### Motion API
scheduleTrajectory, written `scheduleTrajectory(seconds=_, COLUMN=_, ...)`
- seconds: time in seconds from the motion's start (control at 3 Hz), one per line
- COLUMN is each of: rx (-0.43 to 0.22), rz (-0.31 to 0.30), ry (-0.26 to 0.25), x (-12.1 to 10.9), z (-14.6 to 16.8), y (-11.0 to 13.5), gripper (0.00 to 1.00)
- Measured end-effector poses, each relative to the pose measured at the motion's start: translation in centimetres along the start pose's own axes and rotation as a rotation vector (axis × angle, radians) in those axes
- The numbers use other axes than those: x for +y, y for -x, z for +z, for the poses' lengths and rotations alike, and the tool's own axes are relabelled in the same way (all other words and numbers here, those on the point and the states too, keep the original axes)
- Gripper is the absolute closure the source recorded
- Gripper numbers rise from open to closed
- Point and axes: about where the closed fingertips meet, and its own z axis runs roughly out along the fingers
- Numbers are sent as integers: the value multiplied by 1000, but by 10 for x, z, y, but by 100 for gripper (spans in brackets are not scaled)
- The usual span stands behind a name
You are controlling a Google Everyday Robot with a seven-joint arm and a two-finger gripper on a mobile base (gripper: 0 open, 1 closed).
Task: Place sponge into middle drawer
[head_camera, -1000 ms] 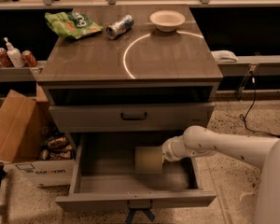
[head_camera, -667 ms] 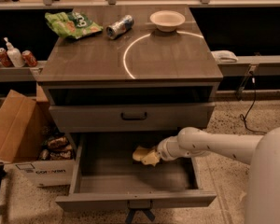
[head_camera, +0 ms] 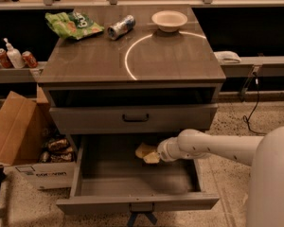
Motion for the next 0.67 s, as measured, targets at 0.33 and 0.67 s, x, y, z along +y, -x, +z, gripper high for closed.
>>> scheduleTrajectory(seconds=0.33, rx=-3, rz=12, ry=-18, x=3, z=-12, y=-6, gripper=0)
scheduleTrajectory(seconds=0.67, rx=-9, rz=44, ry=-44, x=0, z=-40, y=-23, gripper=0)
